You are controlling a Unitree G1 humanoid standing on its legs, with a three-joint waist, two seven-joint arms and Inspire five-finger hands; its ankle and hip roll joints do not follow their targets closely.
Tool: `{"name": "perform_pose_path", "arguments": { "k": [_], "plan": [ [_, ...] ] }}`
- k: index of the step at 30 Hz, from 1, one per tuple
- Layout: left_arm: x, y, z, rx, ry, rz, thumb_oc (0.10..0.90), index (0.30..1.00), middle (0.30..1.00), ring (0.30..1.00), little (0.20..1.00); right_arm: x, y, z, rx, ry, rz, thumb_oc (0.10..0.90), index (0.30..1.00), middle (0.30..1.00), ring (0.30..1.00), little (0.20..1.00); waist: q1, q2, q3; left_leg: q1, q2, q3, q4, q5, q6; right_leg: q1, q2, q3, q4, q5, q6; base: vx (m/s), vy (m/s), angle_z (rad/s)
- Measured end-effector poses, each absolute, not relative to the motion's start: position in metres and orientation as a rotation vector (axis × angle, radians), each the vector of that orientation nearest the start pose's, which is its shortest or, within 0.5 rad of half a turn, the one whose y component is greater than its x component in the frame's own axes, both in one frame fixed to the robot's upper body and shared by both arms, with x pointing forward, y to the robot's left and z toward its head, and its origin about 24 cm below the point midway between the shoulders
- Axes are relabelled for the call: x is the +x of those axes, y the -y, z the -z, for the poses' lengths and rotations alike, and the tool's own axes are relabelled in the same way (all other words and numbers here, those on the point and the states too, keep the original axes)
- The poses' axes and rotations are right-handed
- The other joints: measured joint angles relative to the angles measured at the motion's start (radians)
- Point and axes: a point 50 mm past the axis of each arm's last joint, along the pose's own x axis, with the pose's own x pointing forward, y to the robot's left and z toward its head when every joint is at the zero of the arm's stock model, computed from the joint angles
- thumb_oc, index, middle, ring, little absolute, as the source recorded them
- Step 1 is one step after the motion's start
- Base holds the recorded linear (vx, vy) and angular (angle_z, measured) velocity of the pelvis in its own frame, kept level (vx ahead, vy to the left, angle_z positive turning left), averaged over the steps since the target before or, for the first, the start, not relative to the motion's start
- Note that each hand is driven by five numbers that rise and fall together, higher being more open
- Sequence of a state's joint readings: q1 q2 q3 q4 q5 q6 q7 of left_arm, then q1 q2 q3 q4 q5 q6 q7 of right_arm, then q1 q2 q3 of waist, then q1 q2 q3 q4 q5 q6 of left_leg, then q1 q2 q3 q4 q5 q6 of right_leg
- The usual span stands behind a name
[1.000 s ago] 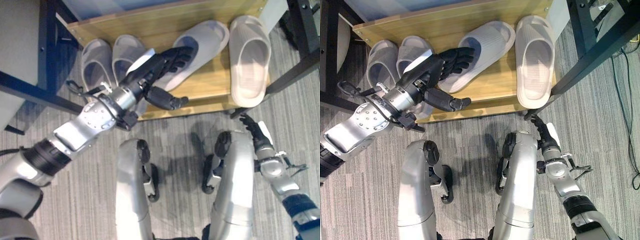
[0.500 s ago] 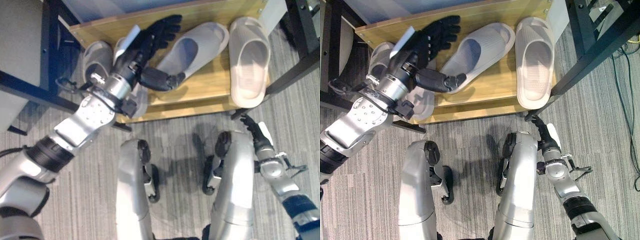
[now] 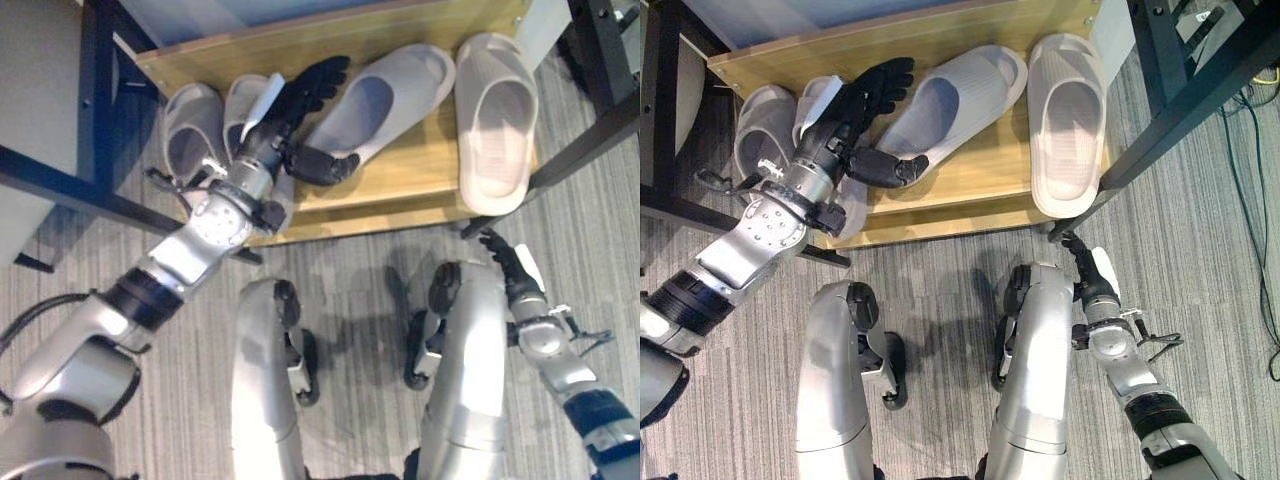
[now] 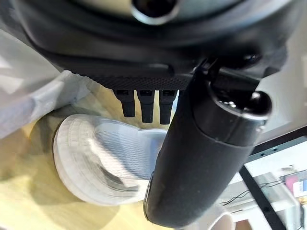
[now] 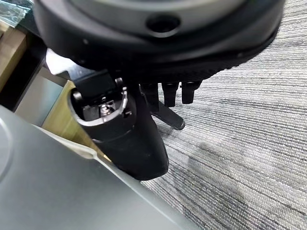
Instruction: Arrange the slippers neatly on the shoe rack.
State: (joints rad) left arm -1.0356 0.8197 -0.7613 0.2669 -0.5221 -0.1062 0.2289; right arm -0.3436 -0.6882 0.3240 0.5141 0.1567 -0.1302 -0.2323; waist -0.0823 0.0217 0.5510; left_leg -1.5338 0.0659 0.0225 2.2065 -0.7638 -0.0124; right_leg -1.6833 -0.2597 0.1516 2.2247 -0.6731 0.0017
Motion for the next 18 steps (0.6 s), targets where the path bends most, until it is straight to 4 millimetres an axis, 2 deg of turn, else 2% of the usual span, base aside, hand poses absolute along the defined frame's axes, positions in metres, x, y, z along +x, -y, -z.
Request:
{"name": "perform_pose_path", "arguments": {
  "k": [9, 18],
  "plan": [
    [0.358, -0.137, -0.253, 0.600, 0.523, 0.309, 0.800, 0.900, 0.900, 0.900, 0.900, 0.306, 0.268, -0.061, -0.630, -0.056, 0.116, 0.800, 0.900, 0.900, 0.900, 0.900, 0.006, 0.000, 0.000, 0.000, 0.000, -0.001, 0.009, -0.010, -0.002, 0.000, 0.002, 0.002, 0.005, -0.003, 0.002, 0.00, 0.000, 0.00],
    [0.347, -0.134, -0.248, 0.588, 0.515, 0.357, 0.800, 0.900, 0.900, 0.900, 0.900, 0.307, 0.268, -0.061, -0.633, -0.057, 0.113, 0.800, 0.900, 0.900, 0.900, 0.900, 0.007, 0.000, 0.000, 0.000, 0.000, 0.000, 0.009, -0.010, -0.002, 0.000, 0.003, 0.003, 0.005, -0.005, 0.001, 0.00, 0.000, 0.00]
  ]
}}
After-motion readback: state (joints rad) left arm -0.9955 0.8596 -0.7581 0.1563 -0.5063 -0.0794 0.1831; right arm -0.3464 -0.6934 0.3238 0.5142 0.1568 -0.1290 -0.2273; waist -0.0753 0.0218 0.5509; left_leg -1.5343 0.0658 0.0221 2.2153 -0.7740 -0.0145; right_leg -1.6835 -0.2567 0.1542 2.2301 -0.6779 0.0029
